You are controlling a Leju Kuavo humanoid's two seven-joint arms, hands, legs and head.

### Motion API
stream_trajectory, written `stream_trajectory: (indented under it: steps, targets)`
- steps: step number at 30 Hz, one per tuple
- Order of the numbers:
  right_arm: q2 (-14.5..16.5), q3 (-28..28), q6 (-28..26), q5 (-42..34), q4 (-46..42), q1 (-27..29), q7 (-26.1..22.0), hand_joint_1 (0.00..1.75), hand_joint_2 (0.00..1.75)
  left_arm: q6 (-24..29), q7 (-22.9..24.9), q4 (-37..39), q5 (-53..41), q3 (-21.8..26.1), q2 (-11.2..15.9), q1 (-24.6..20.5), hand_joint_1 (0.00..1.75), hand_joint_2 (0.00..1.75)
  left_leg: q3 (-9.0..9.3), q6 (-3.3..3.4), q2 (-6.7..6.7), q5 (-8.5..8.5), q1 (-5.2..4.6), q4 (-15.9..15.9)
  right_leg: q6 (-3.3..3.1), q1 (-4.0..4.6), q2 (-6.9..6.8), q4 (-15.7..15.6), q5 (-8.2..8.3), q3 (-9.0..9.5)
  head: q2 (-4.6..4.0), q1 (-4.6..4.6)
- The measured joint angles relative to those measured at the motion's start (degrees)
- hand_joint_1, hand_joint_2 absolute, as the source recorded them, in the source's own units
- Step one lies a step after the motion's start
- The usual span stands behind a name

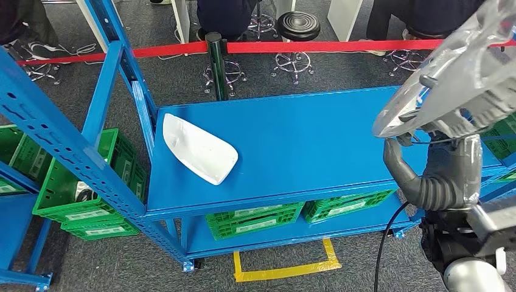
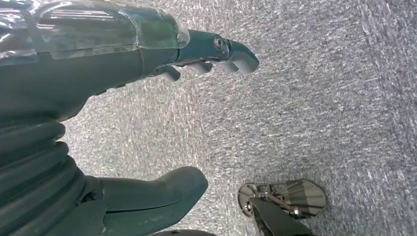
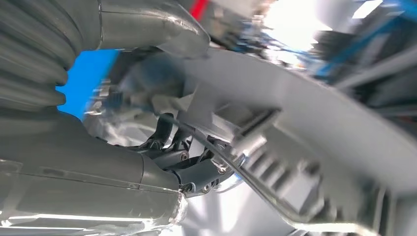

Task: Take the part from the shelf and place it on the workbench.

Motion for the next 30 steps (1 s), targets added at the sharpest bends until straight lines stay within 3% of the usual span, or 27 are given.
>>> stream_trajectory:
  steps: [10, 20, 30]
  targets:
    - [7.2, 4.0, -1.5, -1.0, -3.6, 1.6, -11.3, 1.75, 1.75, 1.6, -0.3, 0.0, 1.0, 1.2, 3.1, -0.3, 0.00, 1.75, 0.06, -0.03, 0.03, -0.01, 0.03, -0.1, -0.07, 0.02, 0.04, 0.0, -0.05, 0.00, 0.00, -0.05]
    - [7.9, 4.9, -1.7, -0.5, -3.7, 1.6, -12.5, 1.75, 1.75, 2.0, -0.7, 0.0, 1.4, 1.5, 3.7, -0.4, 0.00, 1.75, 0.07, -0.04, 0.02, 0.00, 0.04, -0.1, -0.08, 0.03, 0.03, 0.0, -0.05, 0.01, 0.00, -0.02]
    - [13.5, 12.2, -3.7, 3.1, -3.7, 2.4, -15.6, 1.75, 1.75, 2.8, -3.7, 0.0, 3.3, 4.5, 7.2, -0.6, 0.00, 1.75, 0.16, -0.09, -0.07, 0.03, 0.02, -0.2, -0.08, 0.00, 0.03, 0.0, -0.05, 0.01, 0.00, 0.05]
